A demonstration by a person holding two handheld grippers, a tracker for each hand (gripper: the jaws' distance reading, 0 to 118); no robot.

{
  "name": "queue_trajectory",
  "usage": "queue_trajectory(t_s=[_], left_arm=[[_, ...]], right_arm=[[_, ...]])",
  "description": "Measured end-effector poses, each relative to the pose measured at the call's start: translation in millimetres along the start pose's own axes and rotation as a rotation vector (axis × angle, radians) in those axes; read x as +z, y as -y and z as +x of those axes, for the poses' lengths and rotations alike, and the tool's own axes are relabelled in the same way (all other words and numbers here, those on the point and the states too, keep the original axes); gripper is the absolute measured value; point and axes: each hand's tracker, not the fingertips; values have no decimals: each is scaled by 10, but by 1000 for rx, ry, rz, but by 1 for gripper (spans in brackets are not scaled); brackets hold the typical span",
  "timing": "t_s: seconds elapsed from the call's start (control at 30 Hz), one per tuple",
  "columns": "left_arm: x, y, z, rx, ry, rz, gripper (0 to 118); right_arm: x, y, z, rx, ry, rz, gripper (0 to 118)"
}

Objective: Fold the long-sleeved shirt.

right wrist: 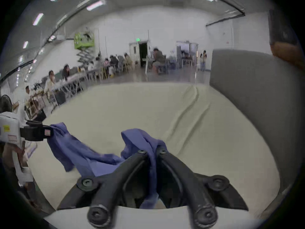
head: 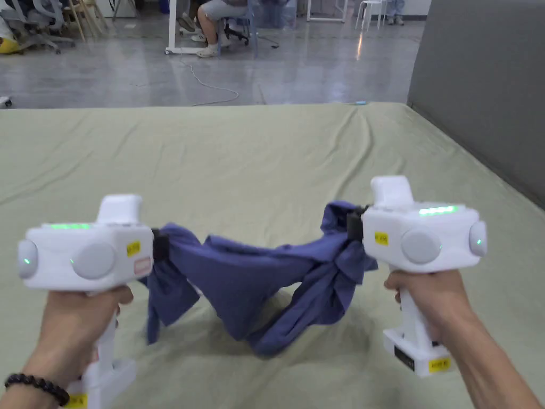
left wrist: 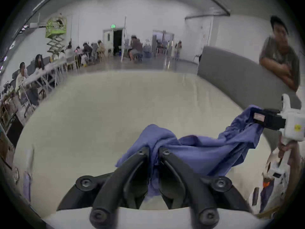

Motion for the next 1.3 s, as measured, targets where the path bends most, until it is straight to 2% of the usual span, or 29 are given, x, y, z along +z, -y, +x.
queue_trajectory(t_s=[0.17,0.27,0.37,0.47,0.5,0.57,0.67,0.8,0.97,1.1,1.2,1.3], left_arm=[[403,-1299,-134,-1,-13,194,3],[510,-2089,-77,-97,-50,272,3],[545,-2712,-33,-47,-24,303,3],[513,-3102,-33,-18,-116,291,3],[501,-3175,-39,-18,-119,284,3],[455,-3192,-97,23,-83,272,3],[423,-2958,-27,30,-70,272,3],[-8,-2505,-128,26,-83,174,3],[-868,-1689,-393,47,-78,30,3],[-1250,-860,-405,86,-75,-126,3],[-1201,-520,-410,85,-53,-152,3],[-907,-398,-418,104,-37,-116,3]], right_arm=[[183,-1240,-26,40,50,134,2],[211,-2001,-109,76,60,189,2],[145,-2671,-149,83,107,218,2],[95,-3074,-100,4,114,183,2],[52,-3161,-49,-42,99,174,2],[-17,-3209,4,-65,81,180,2],[-115,-3052,-14,-49,88,164,2],[-557,-2606,24,-66,69,102,2],[-1186,-1594,23,-57,59,-47,2],[-1564,-766,55,-117,40,-192,2],[-1620,-446,127,-134,36,-209,2],[-1413,-351,164,-147,17,-172,2]])
